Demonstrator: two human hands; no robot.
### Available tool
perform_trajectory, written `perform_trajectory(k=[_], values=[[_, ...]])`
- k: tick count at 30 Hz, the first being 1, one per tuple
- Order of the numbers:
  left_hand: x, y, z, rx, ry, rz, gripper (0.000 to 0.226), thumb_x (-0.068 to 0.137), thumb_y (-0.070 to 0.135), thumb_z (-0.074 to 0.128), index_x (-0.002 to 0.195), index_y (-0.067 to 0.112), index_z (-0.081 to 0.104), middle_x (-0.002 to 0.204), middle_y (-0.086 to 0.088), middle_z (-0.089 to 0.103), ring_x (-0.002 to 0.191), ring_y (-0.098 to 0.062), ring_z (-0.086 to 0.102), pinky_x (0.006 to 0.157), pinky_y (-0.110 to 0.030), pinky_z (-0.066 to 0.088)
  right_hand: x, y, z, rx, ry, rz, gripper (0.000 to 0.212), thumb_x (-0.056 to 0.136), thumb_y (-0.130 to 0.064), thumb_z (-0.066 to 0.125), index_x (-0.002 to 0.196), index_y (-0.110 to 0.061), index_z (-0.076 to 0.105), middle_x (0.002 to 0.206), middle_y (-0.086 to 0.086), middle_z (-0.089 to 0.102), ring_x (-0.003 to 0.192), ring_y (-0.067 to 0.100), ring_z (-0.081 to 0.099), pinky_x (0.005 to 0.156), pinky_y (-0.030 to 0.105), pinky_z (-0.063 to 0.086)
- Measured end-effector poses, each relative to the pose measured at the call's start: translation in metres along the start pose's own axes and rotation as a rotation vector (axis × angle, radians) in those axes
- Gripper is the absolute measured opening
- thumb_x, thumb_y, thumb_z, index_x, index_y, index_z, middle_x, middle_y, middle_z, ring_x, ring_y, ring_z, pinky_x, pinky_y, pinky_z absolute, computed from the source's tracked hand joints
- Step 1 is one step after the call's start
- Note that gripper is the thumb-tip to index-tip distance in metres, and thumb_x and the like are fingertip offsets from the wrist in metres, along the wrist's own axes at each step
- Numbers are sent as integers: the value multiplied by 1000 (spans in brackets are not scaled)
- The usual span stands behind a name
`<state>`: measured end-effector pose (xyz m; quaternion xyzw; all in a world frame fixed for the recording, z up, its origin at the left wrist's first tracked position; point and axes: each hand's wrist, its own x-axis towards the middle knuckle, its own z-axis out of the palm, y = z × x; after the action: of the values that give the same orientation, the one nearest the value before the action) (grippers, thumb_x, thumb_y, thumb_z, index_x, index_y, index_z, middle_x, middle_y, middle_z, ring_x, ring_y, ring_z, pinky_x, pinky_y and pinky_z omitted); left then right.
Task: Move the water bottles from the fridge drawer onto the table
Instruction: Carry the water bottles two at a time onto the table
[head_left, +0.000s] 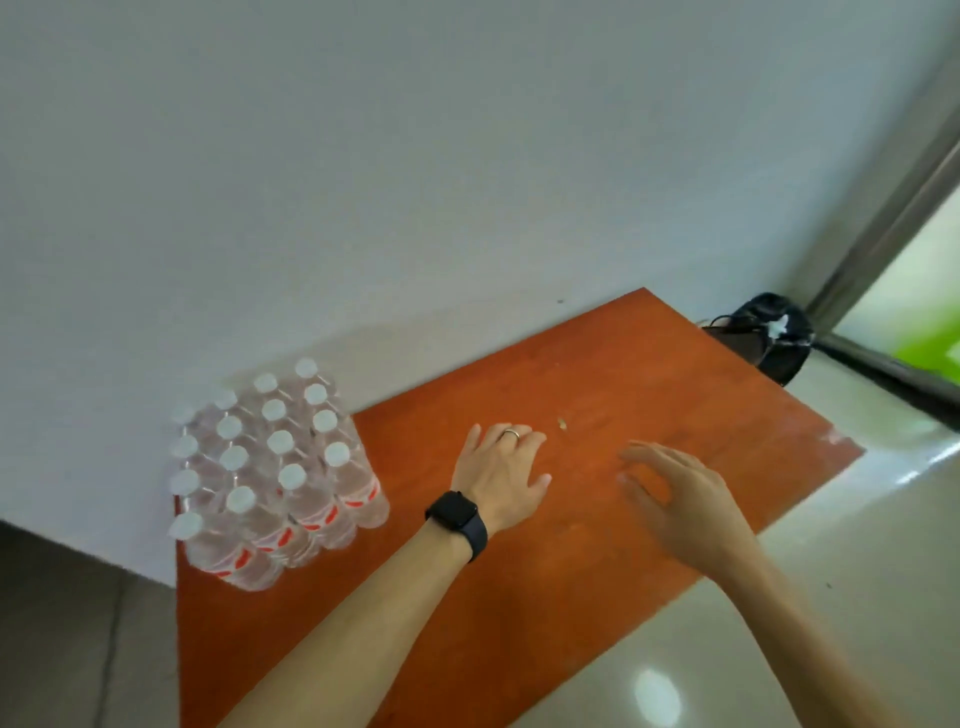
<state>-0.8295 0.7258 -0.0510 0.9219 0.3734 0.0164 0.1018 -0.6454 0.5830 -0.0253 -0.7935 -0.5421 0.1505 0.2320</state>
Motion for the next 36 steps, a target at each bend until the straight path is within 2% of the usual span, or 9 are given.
perform_trajectory(k=[9, 14, 19, 22, 27, 36], values=[[43, 285, 1, -11, 31, 405, 57, 96, 55, 48, 148, 32, 39, 152, 4, 43, 144, -17, 33, 121, -47, 21, -164, 159, -154, -71, 346, 304, 33, 98, -49, 54, 130, -42, 60, 141, -17, 55, 140, 12, 41, 113, 36, 36], [42, 462, 1, -39, 61, 658, 55, 95, 54, 50, 145, 33, 43, 148, 5, 48, 138, -18, 40, 116, -44, 29, -276, 237, -240, -67, 543, 458, 34, 98, -46, 56, 131, -37, 61, 139, -12, 58, 135, 12, 46, 112, 35, 39], [20, 620, 1, -131, 62, 863, 55, 96, 51, 51, 147, 32, 42, 148, 4, 49, 138, -19, 41, 116, -40, 30, -383, 299, -309, -107, 693, 609, 39, 98, -46, 55, 134, -33, 59, 137, -12, 58, 134, 10, 45, 111, 29, 36], [9, 700, 7, -173, 63, 967, 54, 95, 49, 53, 146, 33, 44, 146, 6, 50, 137, -18, 41, 116, -38, 29, -438, 334, -339, -124, 756, 707, 41, 98, -45, 55, 136, -31, 58, 137, -14, 57, 134, 8, 44, 110, 25, 32], [-4, 811, 21, -201, 57, 1089, 52, 96, 47, 53, 145, 31, 44, 142, 3, 53, 133, -19, 45, 115, -38, 31, -501, 403, -386, -141, 825, 829, 41, 97, -46, 56, 136, -34, 57, 137, -15, 58, 133, 10, 46, 112, 33, 38], [41, 991, 81, -204, -14, 1160, 53, 99, 51, 47, 148, 34, 38, 149, 5, 46, 138, -16, 39, 118, -39, 29, -557, 559, -470, -120, 834, 973, 43, 98, -47, 54, 139, -36, 53, 141, -15, 54, 134, 10, 44, 108, 30, 36]])
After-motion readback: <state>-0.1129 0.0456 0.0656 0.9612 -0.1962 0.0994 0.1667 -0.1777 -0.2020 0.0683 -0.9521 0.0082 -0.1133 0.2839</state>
